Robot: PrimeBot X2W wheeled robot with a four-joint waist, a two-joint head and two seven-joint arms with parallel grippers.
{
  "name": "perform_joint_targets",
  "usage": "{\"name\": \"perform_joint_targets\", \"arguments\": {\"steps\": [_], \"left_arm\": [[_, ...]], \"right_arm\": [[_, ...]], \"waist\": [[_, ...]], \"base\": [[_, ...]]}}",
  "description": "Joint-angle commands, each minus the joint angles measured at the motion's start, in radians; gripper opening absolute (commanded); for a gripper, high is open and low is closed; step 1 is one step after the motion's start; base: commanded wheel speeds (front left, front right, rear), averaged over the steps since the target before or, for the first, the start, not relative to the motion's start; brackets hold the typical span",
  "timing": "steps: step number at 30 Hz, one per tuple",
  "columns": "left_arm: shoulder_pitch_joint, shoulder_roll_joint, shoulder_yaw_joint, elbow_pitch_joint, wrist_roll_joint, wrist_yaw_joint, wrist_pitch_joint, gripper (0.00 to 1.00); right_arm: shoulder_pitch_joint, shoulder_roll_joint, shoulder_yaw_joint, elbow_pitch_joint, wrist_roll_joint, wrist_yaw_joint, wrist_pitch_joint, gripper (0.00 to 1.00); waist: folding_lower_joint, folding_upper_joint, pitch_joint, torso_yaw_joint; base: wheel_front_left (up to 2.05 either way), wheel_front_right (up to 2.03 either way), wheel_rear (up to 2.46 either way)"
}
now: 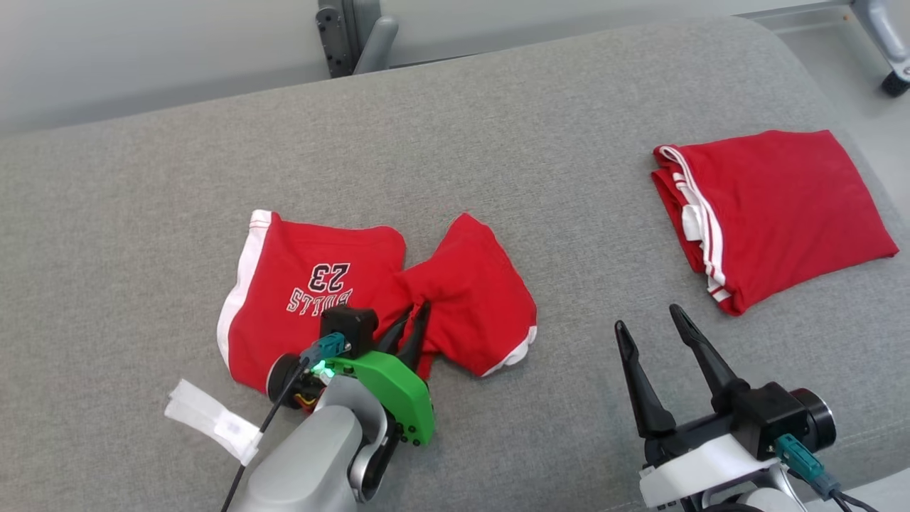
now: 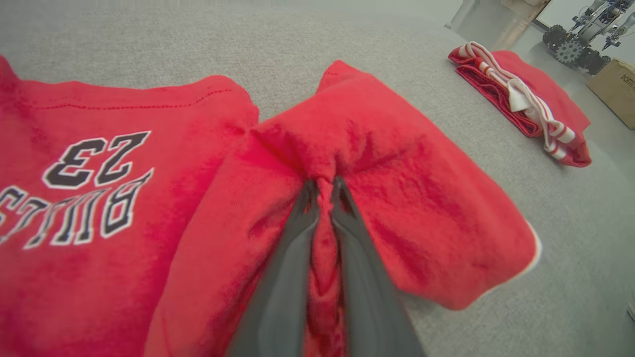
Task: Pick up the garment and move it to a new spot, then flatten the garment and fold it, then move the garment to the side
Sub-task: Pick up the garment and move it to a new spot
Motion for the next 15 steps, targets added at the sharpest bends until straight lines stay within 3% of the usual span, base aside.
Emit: {"name": "perform_joint_targets", "arguments": {"steps": [1,5,15], "left_arm": [[-0.021,-0.004,0.003,0.016,0.014,-0.002,-0.015,1.0],[-0.017,-0.011,0.027,-0.028,0.057,0.022,-0.031,1.0],[0.22,0.087,0.077,-0.412,0.294,0.173,-0.029,1.0]], "right_arm": [[0.019,-0.001,-0.005,0.003,0.007,-0.001,-0.003,1.0],[0.036,-0.001,-0.019,0.004,0.014,-0.001,-0.003,1.0],[0.131,-0.001,-0.103,-0.01,-0.002,-0.001,-0.003,1.0]], "waist": [[0.0,0.0118,-0.016,-0.004],[0.0,0.0118,-0.045,0.008],[0.0,0.0118,-0.147,0.13]], "base": [[0.0,0.0,0.0],[0.0,0.0,0.0],[0.0,0.0,0.0]]}}
